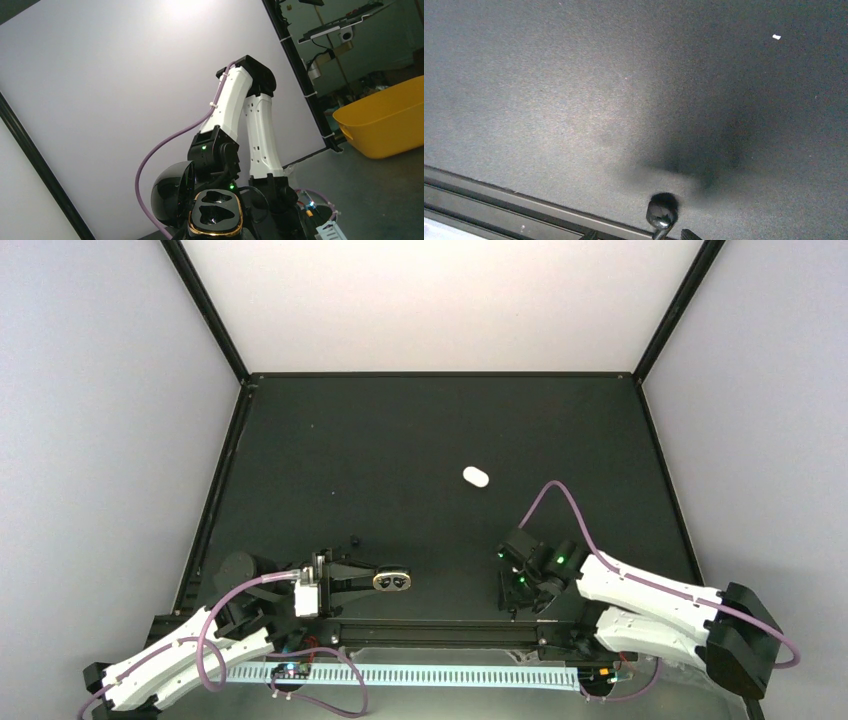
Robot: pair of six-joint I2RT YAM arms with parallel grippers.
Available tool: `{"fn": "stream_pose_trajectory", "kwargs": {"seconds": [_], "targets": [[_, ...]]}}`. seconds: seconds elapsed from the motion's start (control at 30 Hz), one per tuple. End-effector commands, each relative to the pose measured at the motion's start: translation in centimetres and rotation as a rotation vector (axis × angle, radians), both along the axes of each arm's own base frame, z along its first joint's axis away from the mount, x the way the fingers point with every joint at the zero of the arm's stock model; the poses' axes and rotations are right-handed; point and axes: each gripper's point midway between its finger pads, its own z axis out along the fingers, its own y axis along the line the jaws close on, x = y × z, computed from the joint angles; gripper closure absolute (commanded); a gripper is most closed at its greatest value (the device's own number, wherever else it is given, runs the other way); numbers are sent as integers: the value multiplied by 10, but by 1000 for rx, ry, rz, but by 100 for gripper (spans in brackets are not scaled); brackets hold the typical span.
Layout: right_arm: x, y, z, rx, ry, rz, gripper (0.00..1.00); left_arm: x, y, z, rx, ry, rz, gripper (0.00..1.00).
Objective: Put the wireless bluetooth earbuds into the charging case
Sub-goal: Pick up the earbud from the center of the board.
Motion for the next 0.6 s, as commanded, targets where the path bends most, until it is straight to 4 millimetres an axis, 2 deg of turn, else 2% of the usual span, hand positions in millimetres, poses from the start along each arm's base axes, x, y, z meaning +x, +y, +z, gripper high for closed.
{"fn": "stream_pose_trajectory", "kwargs": {"seconds": [0.0, 0.33, 0.57], "targets": [[0, -1, -10, -13, 12, -12, 59, -3, 1, 1, -5, -13, -10, 99], [-1, -8, -26, -58, 22, -25, 63, -3, 0, 1, -2, -16, -13, 99], [-2, -8, -32, -62, 33, -24, 71, -4, 1, 1, -2, -19, -13, 98]]}}
